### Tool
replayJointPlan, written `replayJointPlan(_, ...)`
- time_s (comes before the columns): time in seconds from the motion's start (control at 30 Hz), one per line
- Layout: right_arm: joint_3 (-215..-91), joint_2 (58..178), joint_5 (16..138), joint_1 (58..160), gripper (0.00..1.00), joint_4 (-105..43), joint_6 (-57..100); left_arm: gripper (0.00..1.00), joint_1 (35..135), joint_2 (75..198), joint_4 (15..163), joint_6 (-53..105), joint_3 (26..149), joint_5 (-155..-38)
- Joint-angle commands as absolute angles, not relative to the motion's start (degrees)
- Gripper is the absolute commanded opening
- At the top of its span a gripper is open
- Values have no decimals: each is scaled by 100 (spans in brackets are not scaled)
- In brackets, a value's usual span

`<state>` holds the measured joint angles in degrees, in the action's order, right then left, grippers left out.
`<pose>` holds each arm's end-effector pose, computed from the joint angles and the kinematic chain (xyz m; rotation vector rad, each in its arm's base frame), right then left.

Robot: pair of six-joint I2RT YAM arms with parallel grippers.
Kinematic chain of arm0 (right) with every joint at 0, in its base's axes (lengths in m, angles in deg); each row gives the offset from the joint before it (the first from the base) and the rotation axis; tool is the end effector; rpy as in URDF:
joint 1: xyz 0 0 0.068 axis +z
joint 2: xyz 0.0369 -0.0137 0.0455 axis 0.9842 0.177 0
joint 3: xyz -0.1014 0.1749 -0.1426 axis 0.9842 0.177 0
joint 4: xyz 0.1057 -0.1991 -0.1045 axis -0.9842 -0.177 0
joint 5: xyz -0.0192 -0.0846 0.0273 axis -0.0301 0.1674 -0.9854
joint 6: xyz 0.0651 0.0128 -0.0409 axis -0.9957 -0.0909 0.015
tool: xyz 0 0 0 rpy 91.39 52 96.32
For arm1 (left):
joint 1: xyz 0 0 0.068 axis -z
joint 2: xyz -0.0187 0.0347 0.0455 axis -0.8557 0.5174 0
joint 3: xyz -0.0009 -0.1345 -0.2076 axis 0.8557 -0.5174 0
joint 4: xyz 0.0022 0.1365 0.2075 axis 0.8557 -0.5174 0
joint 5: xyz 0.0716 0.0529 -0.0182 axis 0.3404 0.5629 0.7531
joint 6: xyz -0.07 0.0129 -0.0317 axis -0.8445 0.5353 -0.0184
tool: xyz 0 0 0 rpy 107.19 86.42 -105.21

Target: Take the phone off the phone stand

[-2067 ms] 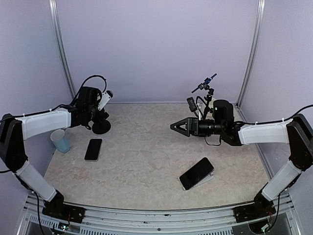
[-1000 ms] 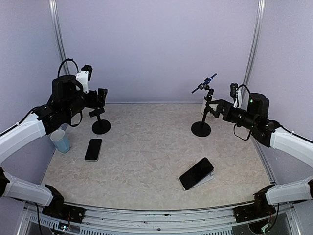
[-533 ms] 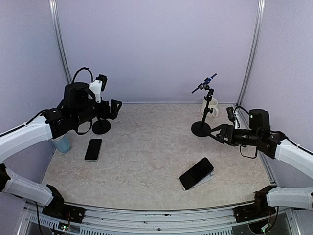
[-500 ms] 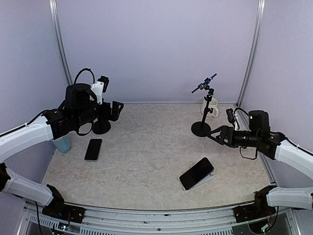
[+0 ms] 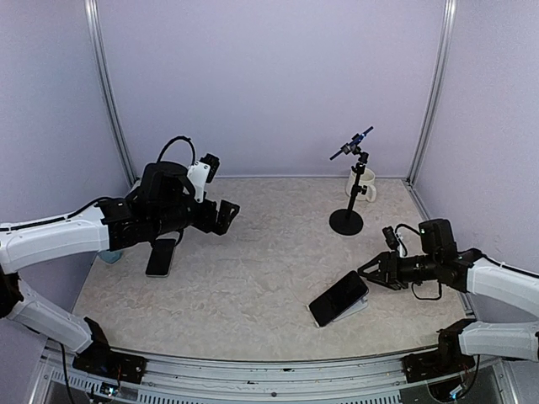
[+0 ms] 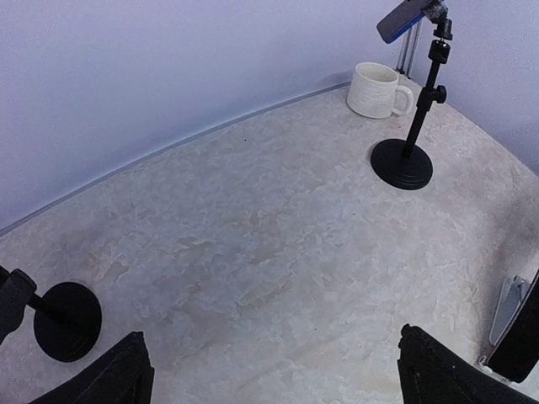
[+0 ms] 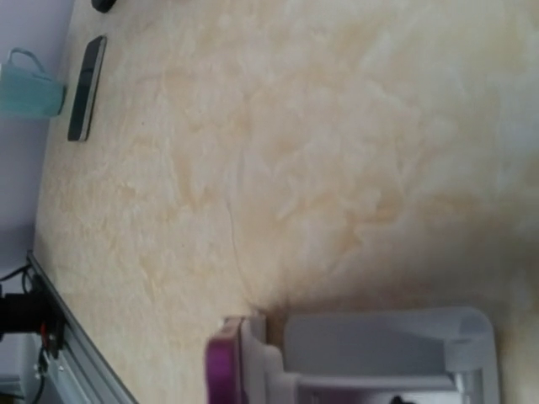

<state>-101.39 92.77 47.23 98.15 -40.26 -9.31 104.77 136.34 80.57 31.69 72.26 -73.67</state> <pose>0.1862 0.1046 0.1552 0.0356 2.4319 1.2338 0.2377 -0.2212 0.2704 0.5253 1.9308 -0.3284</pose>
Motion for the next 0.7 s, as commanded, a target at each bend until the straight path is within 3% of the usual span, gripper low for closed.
replayJointPlan(0.0, -9919, 9154, 4446, 9823, 55, -3627, -1165, 99, 10713, 13866, 8298, 3074, 7118, -7248)
replayJointPlan(0.67, -9981, 9288, 4576, 10429, 24, -3580, -1128, 99, 11040, 14663, 8543, 3067, 7445, -7473)
